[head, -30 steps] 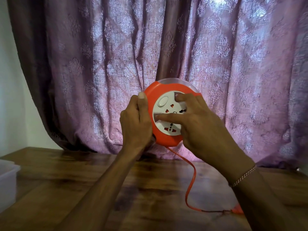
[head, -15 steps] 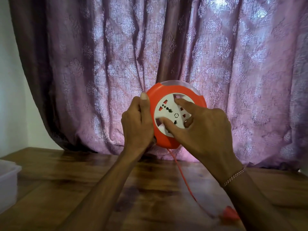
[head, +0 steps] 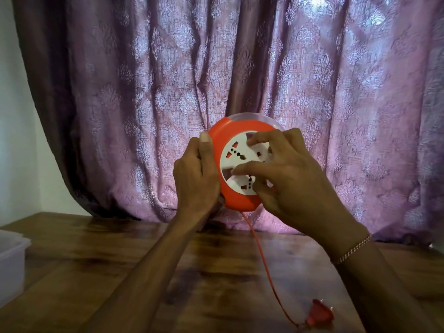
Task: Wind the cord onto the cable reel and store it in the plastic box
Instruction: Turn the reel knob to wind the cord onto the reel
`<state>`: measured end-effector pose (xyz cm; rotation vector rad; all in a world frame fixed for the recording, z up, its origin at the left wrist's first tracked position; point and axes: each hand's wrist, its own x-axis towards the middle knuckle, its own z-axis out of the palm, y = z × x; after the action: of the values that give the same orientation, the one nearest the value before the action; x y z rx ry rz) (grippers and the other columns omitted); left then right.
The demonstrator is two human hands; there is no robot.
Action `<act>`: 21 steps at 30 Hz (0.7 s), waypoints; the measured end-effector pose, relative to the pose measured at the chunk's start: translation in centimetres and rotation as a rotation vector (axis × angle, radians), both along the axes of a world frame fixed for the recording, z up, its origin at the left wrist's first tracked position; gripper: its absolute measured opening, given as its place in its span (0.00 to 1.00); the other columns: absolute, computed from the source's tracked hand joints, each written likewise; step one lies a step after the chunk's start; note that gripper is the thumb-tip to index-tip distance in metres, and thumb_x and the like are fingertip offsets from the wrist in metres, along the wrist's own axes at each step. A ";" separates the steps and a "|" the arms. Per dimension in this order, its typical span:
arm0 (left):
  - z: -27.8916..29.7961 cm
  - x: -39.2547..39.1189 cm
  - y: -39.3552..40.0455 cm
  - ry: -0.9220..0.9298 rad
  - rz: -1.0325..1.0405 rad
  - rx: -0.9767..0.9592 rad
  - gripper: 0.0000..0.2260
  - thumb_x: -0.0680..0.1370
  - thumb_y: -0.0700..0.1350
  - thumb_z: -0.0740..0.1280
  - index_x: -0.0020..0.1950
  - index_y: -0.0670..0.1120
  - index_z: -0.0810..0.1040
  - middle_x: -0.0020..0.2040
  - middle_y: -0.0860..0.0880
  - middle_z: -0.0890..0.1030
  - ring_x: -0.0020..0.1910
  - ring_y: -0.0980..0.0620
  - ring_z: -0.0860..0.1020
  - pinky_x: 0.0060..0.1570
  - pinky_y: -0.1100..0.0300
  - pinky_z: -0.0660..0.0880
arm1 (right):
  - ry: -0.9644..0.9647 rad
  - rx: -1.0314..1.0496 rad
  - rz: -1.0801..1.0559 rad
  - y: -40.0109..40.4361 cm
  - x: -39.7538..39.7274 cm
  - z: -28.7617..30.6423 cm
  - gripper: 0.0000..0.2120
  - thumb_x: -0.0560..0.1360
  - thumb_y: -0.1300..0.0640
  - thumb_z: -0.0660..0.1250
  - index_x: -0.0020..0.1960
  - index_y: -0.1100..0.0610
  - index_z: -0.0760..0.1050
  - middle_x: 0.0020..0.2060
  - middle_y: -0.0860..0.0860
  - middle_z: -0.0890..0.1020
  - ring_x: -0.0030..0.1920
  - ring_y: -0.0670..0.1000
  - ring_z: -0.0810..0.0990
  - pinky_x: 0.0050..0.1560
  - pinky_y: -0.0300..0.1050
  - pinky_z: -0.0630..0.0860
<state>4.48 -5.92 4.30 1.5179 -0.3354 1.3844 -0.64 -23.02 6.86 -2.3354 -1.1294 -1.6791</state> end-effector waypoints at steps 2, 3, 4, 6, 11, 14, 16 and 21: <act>0.0 0.0 0.1 -0.008 0.000 -0.004 0.20 0.83 0.62 0.50 0.35 0.55 0.64 0.31 0.59 0.75 0.29 0.59 0.72 0.30 0.59 0.68 | 0.073 -0.036 -0.077 0.1 -0.2 0.1 0.25 0.70 0.56 0.53 0.58 0.43 0.82 0.66 0.55 0.74 0.61 0.57 0.67 0.62 0.50 0.69; 0.0 0.0 0.1 -0.011 -0.003 -0.007 0.20 0.83 0.62 0.50 0.36 0.55 0.64 0.31 0.59 0.75 0.29 0.59 0.72 0.30 0.58 0.68 | 0.101 -0.046 -0.108 0.2 -0.3 0.1 0.27 0.70 0.54 0.50 0.59 0.41 0.81 0.68 0.54 0.72 0.62 0.57 0.67 0.62 0.51 0.69; 0.0 0.0 0.2 -0.010 -0.006 -0.008 0.20 0.83 0.63 0.50 0.36 0.54 0.65 0.32 0.59 0.75 0.30 0.59 0.72 0.30 0.57 0.68 | 0.118 -0.049 -0.135 0.3 -0.4 0.0 0.28 0.70 0.52 0.48 0.60 0.40 0.81 0.69 0.53 0.72 0.62 0.57 0.66 0.62 0.52 0.70; 0.0 -0.1 0.1 -0.003 -0.008 -0.001 0.21 0.83 0.63 0.50 0.37 0.53 0.66 0.32 0.56 0.76 0.30 0.58 0.74 0.31 0.53 0.71 | 0.111 -0.041 -0.177 0.4 -0.4 0.0 0.28 0.71 0.50 0.47 0.60 0.38 0.80 0.68 0.53 0.73 0.61 0.55 0.64 0.59 0.54 0.72; 0.0 -0.3 -0.2 -0.007 0.004 0.015 0.23 0.83 0.63 0.51 0.38 0.49 0.68 0.28 0.53 0.72 0.29 0.55 0.71 0.33 0.45 0.71 | 0.037 -0.012 -0.251 0.3 -0.3 -0.1 0.28 0.70 0.52 0.48 0.61 0.34 0.78 0.62 0.52 0.76 0.56 0.57 0.68 0.48 0.52 0.70; 0.0 -0.4 -0.2 -0.005 0.039 0.016 0.22 0.83 0.62 0.50 0.37 0.50 0.66 0.28 0.53 0.70 0.29 0.55 0.69 0.33 0.45 0.70 | 0.014 0.096 -0.263 0.6 -0.1 -0.6 0.25 0.69 0.48 0.60 0.64 0.32 0.74 0.52 0.51 0.77 0.50 0.56 0.73 0.43 0.49 0.71; 0.0 -0.5 -0.2 -0.002 0.061 0.018 0.22 0.83 0.63 0.50 0.38 0.50 0.66 0.28 0.53 0.70 0.29 0.55 0.69 0.33 0.45 0.69 | 0.019 0.216 -0.252 0.9 0.0 -0.9 0.25 0.68 0.40 0.66 0.66 0.34 0.73 0.45 0.50 0.80 0.46 0.56 0.78 0.40 0.46 0.73; -0.1 -0.6 -0.3 0.012 0.043 0.046 0.25 0.83 0.62 0.50 0.40 0.45 0.69 0.30 0.51 0.72 0.33 0.45 0.75 0.35 0.42 0.73 | 0.004 0.409 -0.244 1.4 0.3 -1.1 0.31 0.68 0.26 0.64 0.63 0.44 0.78 0.35 0.49 0.86 0.38 0.57 0.84 0.35 0.49 0.79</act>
<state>3.87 -6.24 4.20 1.5790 -0.3309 1.4091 -0.36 -21.58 5.78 -2.2713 -0.4505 -1.7702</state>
